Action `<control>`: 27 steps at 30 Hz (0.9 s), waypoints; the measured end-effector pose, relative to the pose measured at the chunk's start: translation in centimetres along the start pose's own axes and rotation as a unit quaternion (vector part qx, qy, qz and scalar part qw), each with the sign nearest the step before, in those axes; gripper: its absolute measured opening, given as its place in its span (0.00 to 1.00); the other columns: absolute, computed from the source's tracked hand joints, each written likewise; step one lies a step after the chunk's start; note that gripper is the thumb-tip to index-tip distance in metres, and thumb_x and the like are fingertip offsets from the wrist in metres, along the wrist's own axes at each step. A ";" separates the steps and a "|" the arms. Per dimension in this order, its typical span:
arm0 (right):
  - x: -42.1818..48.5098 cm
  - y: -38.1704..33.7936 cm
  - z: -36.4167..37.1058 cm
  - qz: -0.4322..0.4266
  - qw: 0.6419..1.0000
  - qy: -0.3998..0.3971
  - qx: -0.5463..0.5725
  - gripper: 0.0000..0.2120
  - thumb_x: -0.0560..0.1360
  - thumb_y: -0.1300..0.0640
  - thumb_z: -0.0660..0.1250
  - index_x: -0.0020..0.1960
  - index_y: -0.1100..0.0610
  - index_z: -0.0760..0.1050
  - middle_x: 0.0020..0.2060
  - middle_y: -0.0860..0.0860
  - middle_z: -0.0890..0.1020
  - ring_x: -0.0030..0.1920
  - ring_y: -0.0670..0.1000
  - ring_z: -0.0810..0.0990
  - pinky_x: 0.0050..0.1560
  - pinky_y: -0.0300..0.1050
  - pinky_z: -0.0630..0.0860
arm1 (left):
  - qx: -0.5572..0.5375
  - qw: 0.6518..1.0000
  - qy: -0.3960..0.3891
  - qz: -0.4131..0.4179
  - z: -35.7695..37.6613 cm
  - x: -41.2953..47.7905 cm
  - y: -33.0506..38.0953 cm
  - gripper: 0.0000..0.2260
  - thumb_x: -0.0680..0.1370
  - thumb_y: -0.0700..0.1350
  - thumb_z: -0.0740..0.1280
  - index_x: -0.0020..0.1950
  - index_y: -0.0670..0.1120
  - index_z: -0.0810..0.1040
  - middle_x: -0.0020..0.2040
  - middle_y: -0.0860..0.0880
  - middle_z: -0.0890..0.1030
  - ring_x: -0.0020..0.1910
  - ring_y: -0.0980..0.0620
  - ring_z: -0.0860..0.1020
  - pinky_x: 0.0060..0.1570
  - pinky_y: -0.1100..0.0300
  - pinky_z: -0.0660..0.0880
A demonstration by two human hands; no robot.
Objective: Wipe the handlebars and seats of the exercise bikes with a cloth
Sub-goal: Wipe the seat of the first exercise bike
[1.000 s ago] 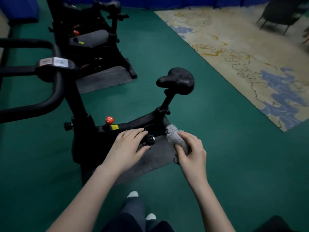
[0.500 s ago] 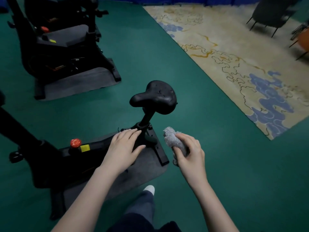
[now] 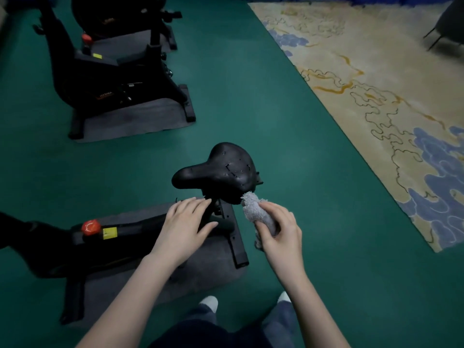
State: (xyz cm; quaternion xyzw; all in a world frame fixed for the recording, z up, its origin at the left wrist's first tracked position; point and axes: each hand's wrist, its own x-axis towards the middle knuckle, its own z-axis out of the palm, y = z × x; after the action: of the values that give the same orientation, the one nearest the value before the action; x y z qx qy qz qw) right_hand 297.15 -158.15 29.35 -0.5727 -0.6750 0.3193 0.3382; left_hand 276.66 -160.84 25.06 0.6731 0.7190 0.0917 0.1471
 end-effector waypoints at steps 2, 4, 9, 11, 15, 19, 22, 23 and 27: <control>1.9 1.5 -1.5 -0.019 1.000 -0.023 0.006 0.18 0.70 0.70 0.70 0.56 0.55 0.80 0.53 0.42 0.79 0.56 0.44 0.73 0.58 0.23 0.62 | 0.003 1.000 0.005 -0.024 0.8 1.1 1.8 0.27 0.78 0.61 0.57 0.75 0.53 0.61 0.72 0.55 0.66 0.73 0.54 0.60 0.72 0.54 0.53; 3.9 3.1 -3.4 -0.039 0.998 -0.047 0.013 0.18 0.70 0.70 0.70 0.56 0.55 0.80 0.53 0.42 0.79 0.57 0.43 0.73 0.58 0.23 0.62 | 0.000 0.999 0.014 -0.053 1.6 2.3 4.2 0.27 0.78 0.61 0.57 0.75 0.52 0.61 0.72 0.55 0.66 0.73 0.55 0.60 0.72 0.55 0.54; 8.9 7.2 -9.2 -0.087 0.990 -0.115 0.010 0.18 0.71 0.69 0.69 0.58 0.55 0.79 0.54 0.42 0.78 0.58 0.43 0.72 0.59 0.22 0.61 | -0.017 0.990 0.031 -0.134 4.1 5.1 11.6 0.27 0.79 0.61 0.56 0.75 0.52 0.60 0.74 0.54 0.64 0.74 0.54 0.58 0.73 0.55 0.52; 10.4 8.5 -11.1 -0.101 0.986 -0.135 0.012 0.17 0.71 0.69 0.69 0.58 0.55 0.79 0.54 0.42 0.78 0.58 0.43 0.72 0.59 0.22 0.60 | -0.016 0.986 0.041 -0.161 4.9 6.1 14.3 0.27 0.79 0.61 0.56 0.75 0.52 0.60 0.74 0.54 0.64 0.74 0.54 0.58 0.72 0.55 0.53; 13.3 10.6 -13.9 -0.114 0.981 -0.157 0.015 0.17 0.71 0.69 0.69 0.58 0.56 0.79 0.54 0.43 0.78 0.58 0.45 0.72 0.60 0.24 0.61 | -0.013 0.979 0.057 -0.197 5.8 8.1 18.1 0.28 0.79 0.61 0.57 0.76 0.51 0.59 0.74 0.53 0.64 0.74 0.54 0.59 0.71 0.55 0.54; 16.6 11.7 -14.9 -0.124 0.976 -0.178 0.025 0.17 0.71 0.70 0.69 0.57 0.57 0.79 0.53 0.44 0.79 0.57 0.45 0.73 0.59 0.23 0.61 | -0.020 0.965 0.066 -0.252 6.0 10.0 19.1 0.29 0.79 0.61 0.57 0.76 0.50 0.57 0.75 0.53 0.61 0.74 0.53 0.59 0.71 0.54 0.55; 19.4 12.1 -14.4 -0.142 0.968 -0.205 0.022 0.16 0.71 0.70 0.69 0.57 0.58 0.79 0.53 0.45 0.79 0.56 0.46 0.73 0.58 0.22 0.61 | -0.026 0.953 0.071 -0.294 6.0 11.1 18.9 0.29 0.79 0.60 0.56 0.77 0.50 0.57 0.76 0.52 0.60 0.74 0.52 0.59 0.72 0.52 0.56; 20.3 12.1 -14.0 -0.149 0.965 -0.214 0.022 0.16 0.71 0.70 0.69 0.57 0.58 0.79 0.53 0.45 0.79 0.56 0.46 0.73 0.58 0.22 0.61 | -0.025 0.948 0.073 -0.309 6.1 11.5 18.6 0.29 0.79 0.60 0.56 0.77 0.49 0.56 0.76 0.51 0.60 0.74 0.52 0.59 0.71 0.52 0.57; 24.0 11.8 -11.7 -0.185 0.947 -0.263 0.017 0.17 0.71 0.70 0.69 0.57 0.57 0.79 0.53 0.44 0.79 0.57 0.45 0.74 0.58 0.21 0.59 | -0.043 0.920 0.096 -0.379 6.3 13.0 17.1 0.30 0.79 0.60 0.56 0.77 0.48 0.57 0.76 0.50 0.59 0.74 0.51 0.59 0.70 0.51 0.58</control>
State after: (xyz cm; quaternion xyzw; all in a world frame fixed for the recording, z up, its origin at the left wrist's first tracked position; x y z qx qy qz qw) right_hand 310.62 -132.26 28.52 -0.3276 -0.8284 0.4018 0.2121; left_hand 294.19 -147.01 23.61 0.3315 0.9262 0.1244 0.1297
